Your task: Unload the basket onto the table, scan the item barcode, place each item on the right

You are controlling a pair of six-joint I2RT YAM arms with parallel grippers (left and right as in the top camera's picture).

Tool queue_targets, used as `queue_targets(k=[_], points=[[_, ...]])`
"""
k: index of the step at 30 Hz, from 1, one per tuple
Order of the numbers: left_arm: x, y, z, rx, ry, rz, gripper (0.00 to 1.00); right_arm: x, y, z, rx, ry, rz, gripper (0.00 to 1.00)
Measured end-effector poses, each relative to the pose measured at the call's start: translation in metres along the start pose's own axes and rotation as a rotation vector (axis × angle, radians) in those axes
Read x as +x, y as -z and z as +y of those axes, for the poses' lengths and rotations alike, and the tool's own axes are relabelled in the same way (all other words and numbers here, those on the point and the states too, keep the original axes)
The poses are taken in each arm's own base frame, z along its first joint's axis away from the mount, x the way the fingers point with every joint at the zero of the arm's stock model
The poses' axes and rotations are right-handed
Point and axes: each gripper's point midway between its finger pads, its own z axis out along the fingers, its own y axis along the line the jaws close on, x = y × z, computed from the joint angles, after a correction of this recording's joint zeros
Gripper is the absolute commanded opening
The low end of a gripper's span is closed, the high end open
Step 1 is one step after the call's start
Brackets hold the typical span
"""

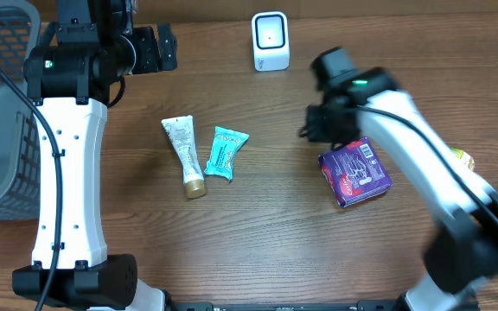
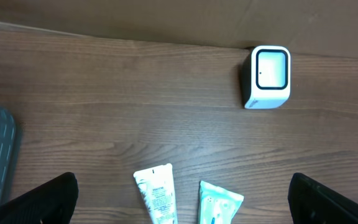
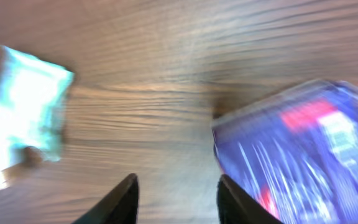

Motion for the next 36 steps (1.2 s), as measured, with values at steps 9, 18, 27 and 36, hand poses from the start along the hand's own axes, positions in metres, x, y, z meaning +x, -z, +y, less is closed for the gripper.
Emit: queue_targets(k=[9,18,27,36], points=[[0.0,0.0,0.0,0.0,0.0,0.0,1.0,0.056,0.109,-0.054,0.052,-0.375,-0.176,0.33],[0.0,0.0,0.0,0.0,0.0,-0.001,1.0,0.112,0.013,-0.113,0.229,-0.578,-0.008,0.06],[0.0,0.0,0.0,0.0,0.0,0.0,1.0,0.119,-0.031,-0.163,0.223,-0.742,-0.012,0.05],[0.0,0.0,0.0,0.0,0.0,0.0,1.0,0.103,-0.074,-0.161,0.129,-0.722,-0.023,0.08]])
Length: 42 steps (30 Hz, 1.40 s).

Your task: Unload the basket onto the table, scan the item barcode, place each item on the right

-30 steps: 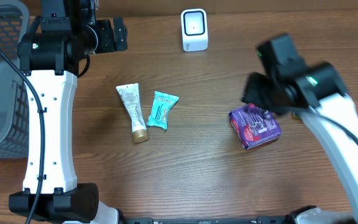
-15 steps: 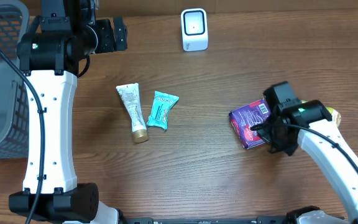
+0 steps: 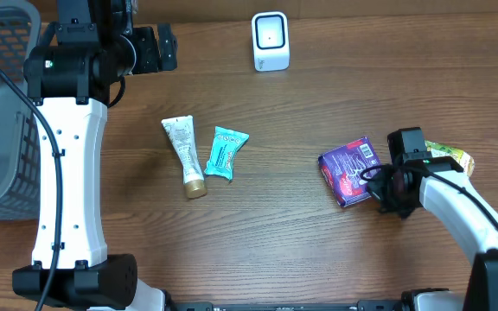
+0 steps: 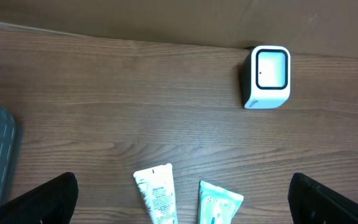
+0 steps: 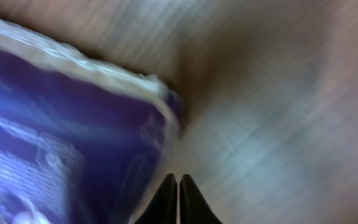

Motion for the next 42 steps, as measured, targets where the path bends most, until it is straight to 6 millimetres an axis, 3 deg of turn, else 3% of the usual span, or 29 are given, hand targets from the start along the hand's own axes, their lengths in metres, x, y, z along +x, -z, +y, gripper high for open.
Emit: queue_targets(k=[3,4,9,11,12,14,16,19,21,24,27,35,39,42], points=[[0.0,0.0,0.0,0.0,0.0,0.0,1.0,-0.02,-0.006,0.023,-0.083,0.015,-0.075,0.11],[0.0,0.0,0.0,0.0,0.0,0.0,1.0,-0.03,-0.005,0.034,-0.126,0.024,-0.114,0.17],[0.0,0.0,0.0,0.0,0.0,0.0,1.0,-0.074,0.01,0.092,-0.353,0.119,-0.312,0.31],[0.0,0.0,0.0,0.0,0.0,0.001,1.0,-0.078,0.015,0.105,-0.407,0.157,-0.34,0.36],[0.0,0.0,0.0,0.0,0.0,0.0,1.0,-0.079,0.019,0.112,-0.439,0.185,-0.348,0.5],[0.0,0.0,0.0,0.0,0.0,0.0,1.0,-0.075,0.02,0.116,-0.462,0.216,-0.331,0.7],[0.0,0.0,0.0,0.0,0.0,0.0,1.0,-0.068,0.017,0.113,-0.467,0.233,-0.274,0.79],[0.0,0.0,0.0,0.0,0.0,0.0,1.0,-0.067,0.023,0.105,-0.522,0.229,-0.155,0.87],[0.0,0.0,0.0,0.0,0.0,0.0,1.0,-0.078,0.035,0.099,-0.58,0.226,-0.121,0.91],[0.0,0.0,0.0,0.0,0.0,0.0,1.0,-0.084,0.044,0.088,-0.625,0.251,-0.084,0.94],[0.0,0.0,0.0,0.0,0.0,0.0,1.0,-0.069,0.042,0.083,-0.653,0.316,-0.012,0.93],[0.0,0.0,0.0,0.0,0.0,0.0,0.99,-0.03,-0.003,0.089,-0.723,0.435,0.193,0.9],[0.0,0.0,0.0,0.0,0.0,0.0,1.0,-0.025,-0.006,0.097,-0.795,0.462,0.221,0.89],[0.0,0.0,0.0,0.0,0.0,0.0,1.0,-0.023,-0.007,0.106,-0.835,0.491,0.219,0.82]])
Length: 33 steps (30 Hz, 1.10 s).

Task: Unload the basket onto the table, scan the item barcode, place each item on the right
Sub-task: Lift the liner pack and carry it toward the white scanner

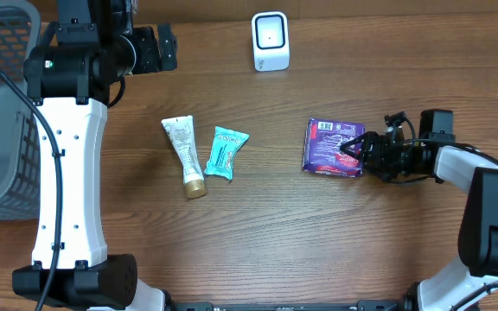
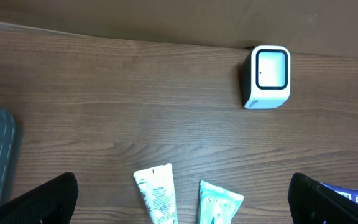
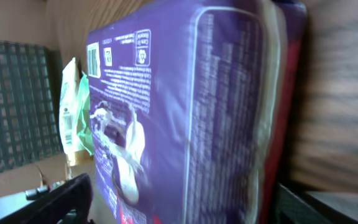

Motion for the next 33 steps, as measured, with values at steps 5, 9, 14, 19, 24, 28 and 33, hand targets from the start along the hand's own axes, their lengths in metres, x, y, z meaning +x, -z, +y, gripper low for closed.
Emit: queue_targets(k=[5,9,14,19,24,28,33], points=[[0.0,0.0,0.0,0.0,0.0,0.0,0.99,0.004,-0.02,0.007,-0.023,0.014,0.028,0.52],[0.0,0.0,0.0,0.0,0.0,0.0,1.0,0.009,-0.028,0.007,-0.021,-0.03,0.052,0.19],[0.0,0.0,0.0,0.0,0.0,0.0,1.0,0.004,-0.024,0.007,-0.035,-0.116,0.039,0.16],[0.0,0.0,0.0,0.0,0.0,0.0,1.0,0.009,-0.021,0.011,-0.044,-0.188,0.066,0.14],[0.0,0.0,0.0,0.0,0.0,0.0,1.0,0.009,-0.002,0.039,-0.033,-0.201,0.103,0.13],[0.0,0.0,0.0,0.0,0.0,0.0,1.0,-0.01,0.026,0.103,-0.045,-0.022,0.073,0.11],[0.0,0.0,0.0,0.0,0.0,0.0,1.0,-0.007,0.047,0.186,0.017,0.236,0.064,0.1]])
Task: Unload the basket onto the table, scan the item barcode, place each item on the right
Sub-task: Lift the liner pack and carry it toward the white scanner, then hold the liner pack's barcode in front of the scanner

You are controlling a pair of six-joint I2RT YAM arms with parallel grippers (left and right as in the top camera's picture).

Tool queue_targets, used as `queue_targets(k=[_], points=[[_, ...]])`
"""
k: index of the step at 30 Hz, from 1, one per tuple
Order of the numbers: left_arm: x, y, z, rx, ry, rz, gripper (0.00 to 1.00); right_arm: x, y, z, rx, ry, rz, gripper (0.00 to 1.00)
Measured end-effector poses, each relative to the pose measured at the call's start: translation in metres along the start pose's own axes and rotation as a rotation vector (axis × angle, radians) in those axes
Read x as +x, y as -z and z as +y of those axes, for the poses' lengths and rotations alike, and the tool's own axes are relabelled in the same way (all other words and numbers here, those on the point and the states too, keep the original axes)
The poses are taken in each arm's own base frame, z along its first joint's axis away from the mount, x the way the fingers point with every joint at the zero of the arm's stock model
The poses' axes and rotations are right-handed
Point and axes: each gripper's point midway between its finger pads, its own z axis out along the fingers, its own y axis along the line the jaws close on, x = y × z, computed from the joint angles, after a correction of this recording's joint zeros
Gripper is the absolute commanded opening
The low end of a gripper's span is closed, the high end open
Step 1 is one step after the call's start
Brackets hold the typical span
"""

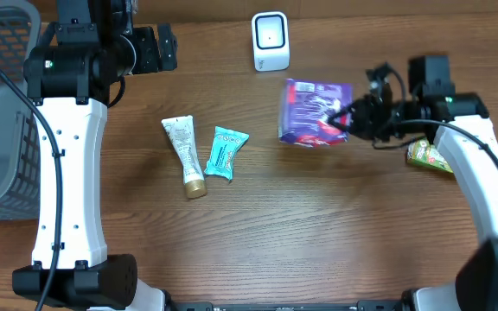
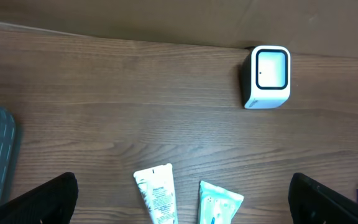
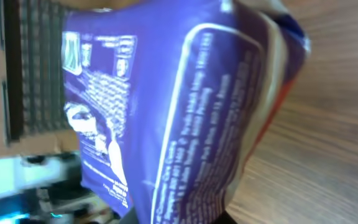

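A purple packet [image 1: 312, 113] hangs tilted above the table, just right of and below the white barcode scanner [image 1: 271, 41]. My right gripper [image 1: 350, 118] is shut on its right edge. In the right wrist view the purple packet [image 3: 166, 112] fills the frame and hides the fingers. The scanner [image 2: 266, 78] also shows in the left wrist view. My left gripper [image 1: 164, 47] stays high at the back left, open and holding nothing; its fingertips [image 2: 45, 199] frame the bottom corners of its own view.
A white tube [image 1: 184, 155] and a teal sachet [image 1: 224, 152] lie side by side left of centre. A green packet [image 1: 430, 156] lies at the right under my right arm. A grey basket stands at the far left.
My right gripper has lifted the purple packet off the table and carried it up and left, closer to the scanner. The green packet shows again. The left arm is unchanged.
My right gripper was first above the purple packet lying at the right. Then it was low at the packet's right edge. Then it gripped the packet, which stood turned and shifted left. Now the packet hangs in the air near the scanner.
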Motion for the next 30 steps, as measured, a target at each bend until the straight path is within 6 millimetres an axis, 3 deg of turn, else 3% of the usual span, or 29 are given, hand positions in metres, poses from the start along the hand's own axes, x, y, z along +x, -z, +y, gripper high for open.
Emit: queue_targets(k=[1,6,21,24,30], points=[[0.0,0.0,0.0,0.0,0.0,0.0,1.0,-0.001,0.002,0.022,0.015,0.066,0.0,0.09],[0.0,0.0,0.0,0.0,0.0,0.0,1.0,0.0,-0.002,0.055,0.026,0.188,0.003,0.08],[0.0,0.0,0.0,0.0,0.0,0.0,1.0,0.002,0.0,0.056,0.061,0.182,0.014,0.04],[0.0,0.0,0.0,0.0,0.0,0.0,1.0,-0.013,0.014,0.064,0.11,0.185,-0.037,0.03],[0.0,0.0,0.0,0.0,0.0,0.0,1.0,-0.064,0.063,0.089,0.279,0.222,-0.204,0.04]])
